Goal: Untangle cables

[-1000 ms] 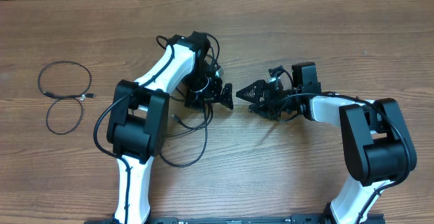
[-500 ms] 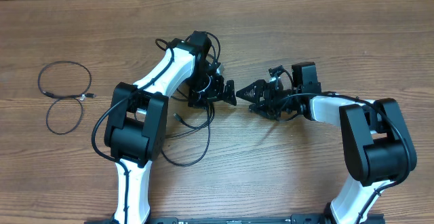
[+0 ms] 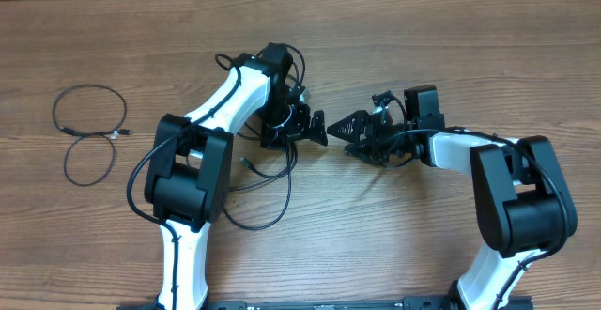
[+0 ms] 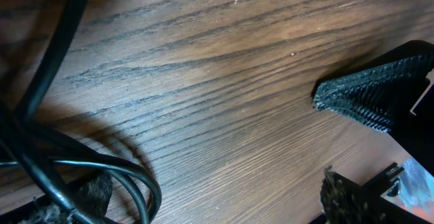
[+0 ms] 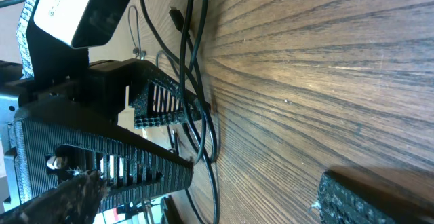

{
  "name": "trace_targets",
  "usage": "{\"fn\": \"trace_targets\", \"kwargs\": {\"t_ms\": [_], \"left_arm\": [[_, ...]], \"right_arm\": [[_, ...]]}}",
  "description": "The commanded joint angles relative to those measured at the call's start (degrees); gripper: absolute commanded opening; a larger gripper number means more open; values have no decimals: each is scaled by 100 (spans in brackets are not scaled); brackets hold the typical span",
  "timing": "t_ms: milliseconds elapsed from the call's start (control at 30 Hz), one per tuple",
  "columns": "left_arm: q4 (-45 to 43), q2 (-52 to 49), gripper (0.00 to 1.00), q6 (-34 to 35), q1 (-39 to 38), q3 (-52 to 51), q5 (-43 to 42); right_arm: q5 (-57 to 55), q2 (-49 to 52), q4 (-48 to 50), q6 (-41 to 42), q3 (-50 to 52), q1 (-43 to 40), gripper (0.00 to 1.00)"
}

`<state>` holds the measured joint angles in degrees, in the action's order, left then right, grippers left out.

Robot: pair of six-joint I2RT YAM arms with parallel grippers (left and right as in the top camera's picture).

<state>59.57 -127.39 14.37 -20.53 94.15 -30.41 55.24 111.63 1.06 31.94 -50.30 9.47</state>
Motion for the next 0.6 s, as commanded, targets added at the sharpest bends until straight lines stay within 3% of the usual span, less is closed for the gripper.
{"fn": "trace_targets", "kwargs": {"t_ms": [0,567], "left_arm": [[-155,-564,99,-59,-72,-350,446],[-223,-564,100,-59,-72,-352,396]], "right_arm": [[-979,190,-109,0,118,-11,100],[-979,190,-109,0,116,-11,100]]}}
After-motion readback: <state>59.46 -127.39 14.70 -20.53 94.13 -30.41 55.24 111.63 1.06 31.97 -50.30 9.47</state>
